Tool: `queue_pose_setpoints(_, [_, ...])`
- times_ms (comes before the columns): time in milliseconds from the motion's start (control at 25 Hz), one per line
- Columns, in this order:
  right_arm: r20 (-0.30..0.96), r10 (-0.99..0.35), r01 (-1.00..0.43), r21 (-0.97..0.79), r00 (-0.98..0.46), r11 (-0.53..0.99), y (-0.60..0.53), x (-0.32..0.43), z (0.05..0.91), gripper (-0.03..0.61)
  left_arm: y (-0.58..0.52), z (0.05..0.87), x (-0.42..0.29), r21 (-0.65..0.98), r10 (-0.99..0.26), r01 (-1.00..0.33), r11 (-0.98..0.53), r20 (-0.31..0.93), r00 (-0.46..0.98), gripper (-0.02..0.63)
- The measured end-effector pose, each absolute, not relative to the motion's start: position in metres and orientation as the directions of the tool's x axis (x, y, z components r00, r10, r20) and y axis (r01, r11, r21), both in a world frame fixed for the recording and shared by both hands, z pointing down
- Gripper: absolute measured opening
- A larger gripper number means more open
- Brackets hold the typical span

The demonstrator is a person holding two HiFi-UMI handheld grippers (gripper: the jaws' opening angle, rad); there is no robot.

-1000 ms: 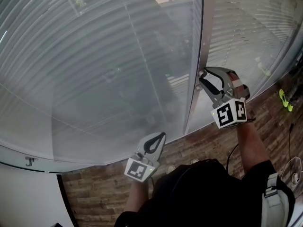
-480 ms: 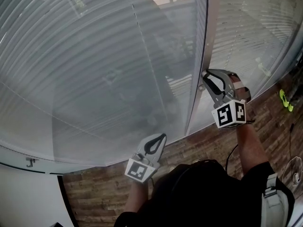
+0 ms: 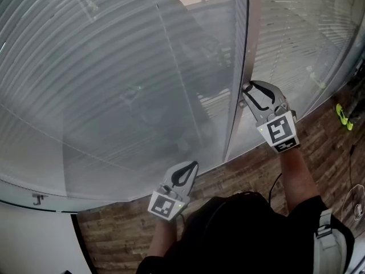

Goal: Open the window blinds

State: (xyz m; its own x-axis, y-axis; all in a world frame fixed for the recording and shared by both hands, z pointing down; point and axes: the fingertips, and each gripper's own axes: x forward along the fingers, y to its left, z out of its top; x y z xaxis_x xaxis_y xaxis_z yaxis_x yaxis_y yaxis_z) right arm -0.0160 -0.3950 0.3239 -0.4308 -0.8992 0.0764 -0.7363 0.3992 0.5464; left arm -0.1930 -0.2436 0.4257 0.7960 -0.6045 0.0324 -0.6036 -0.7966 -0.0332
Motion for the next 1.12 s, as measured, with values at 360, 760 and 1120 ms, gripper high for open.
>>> queue_pose_setpoints(360, [-0.028,-0.898,-0.898,0.023,-0.44,0.439,-0.398,-0.004,0.323,0.131,-0.245,0.429,-0.198,-0.03,-0.589,-0.589,-0.808,0.045,0.807,0.005])
queue_pose_setpoints(760, [-0.101,-0.902,-0.857,-0.284,-0.419,0.43,-0.398,-0.001,0.319,0.132,-0.248,0.429,-0.198,-0.035,-0.562,-0.561,-0.827,0.048,0.826,0.005])
queue_pose_setpoints(1120, [-0.086,-0.907,-0.879,-0.225,-0.413,0.421,-0.398,-0.001,0.32,0.132,-0.252,0.433,-0.193,-0.029,-0.542,-0.542,-0.84,0.053,0.839,0.005])
